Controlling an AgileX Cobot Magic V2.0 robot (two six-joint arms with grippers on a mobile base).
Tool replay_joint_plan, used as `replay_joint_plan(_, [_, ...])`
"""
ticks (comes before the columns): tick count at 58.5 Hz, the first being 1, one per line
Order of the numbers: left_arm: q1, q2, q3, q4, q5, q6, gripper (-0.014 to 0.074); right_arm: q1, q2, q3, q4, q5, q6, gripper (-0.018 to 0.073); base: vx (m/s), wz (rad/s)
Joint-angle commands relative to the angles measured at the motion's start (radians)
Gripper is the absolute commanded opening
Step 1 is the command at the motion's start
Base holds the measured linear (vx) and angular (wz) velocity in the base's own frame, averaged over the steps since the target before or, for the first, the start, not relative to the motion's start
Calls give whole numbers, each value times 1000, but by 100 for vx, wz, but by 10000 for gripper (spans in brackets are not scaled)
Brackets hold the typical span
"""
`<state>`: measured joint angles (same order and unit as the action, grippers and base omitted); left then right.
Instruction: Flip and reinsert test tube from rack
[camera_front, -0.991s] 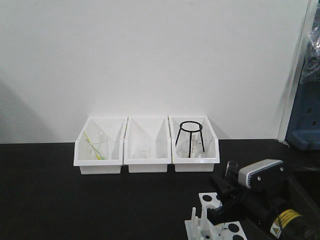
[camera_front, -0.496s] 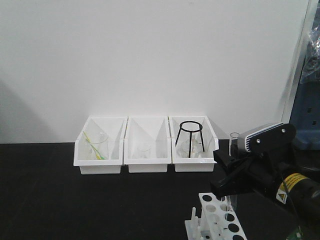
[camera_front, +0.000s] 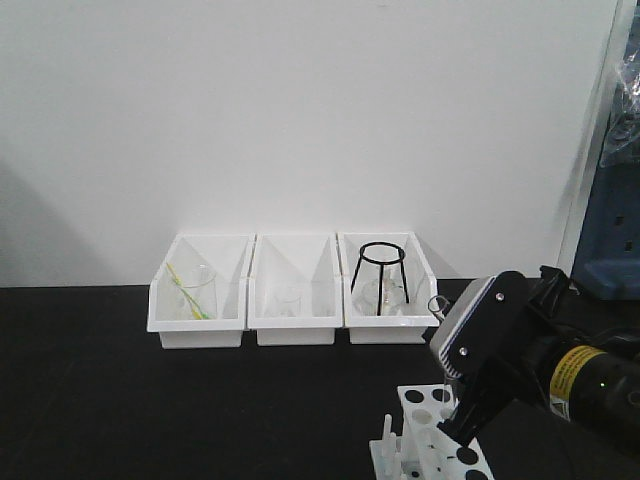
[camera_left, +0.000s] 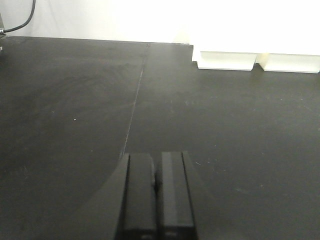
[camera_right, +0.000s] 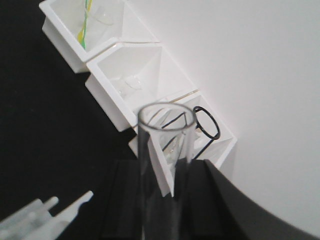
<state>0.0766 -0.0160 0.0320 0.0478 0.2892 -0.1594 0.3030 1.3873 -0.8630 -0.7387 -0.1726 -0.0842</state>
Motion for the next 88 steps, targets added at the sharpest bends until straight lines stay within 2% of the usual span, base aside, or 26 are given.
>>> replay_joint_plan(1, [-7, -11, 0, -4, -87, 0, -6, -3, -35, -61, -92, -6, -73, 8, 0, 0])
replay_joint_plan(14, [-7, -11, 0, -4, -87, 0, -6, -3, -35, -111, -297, 145, -142, 8, 0, 0])
replay_joint_plan(30, [-7, -11, 0, -4, -87, 0, -6, -3, -35, -112, -668, 216, -142, 8, 0, 0])
replay_joint_plan(35, [-7, -11, 0, -4, -87, 0, -6, -3, -35, -112, -722, 227, -113, 8, 0, 0])
replay_joint_plan(47, [-7, -11, 0, -4, -87, 0, -6, -3, -35, -112, -713, 233, -6, 8, 0, 0])
replay_joint_plan(55, [-7, -11, 0, -4, -87, 0, -6, -3, -35, -112, -708, 233, 150, 8, 0, 0])
replay_joint_plan(73, [-7, -11, 0, -4, -87, 0, -6, -3, -35, -112, -709, 226, 732, 8, 0, 0])
replay_joint_plan(88, [-7, -11, 0, -4, -87, 0, -6, -3, -35, -112, -709, 165, 1089, 8, 0, 0])
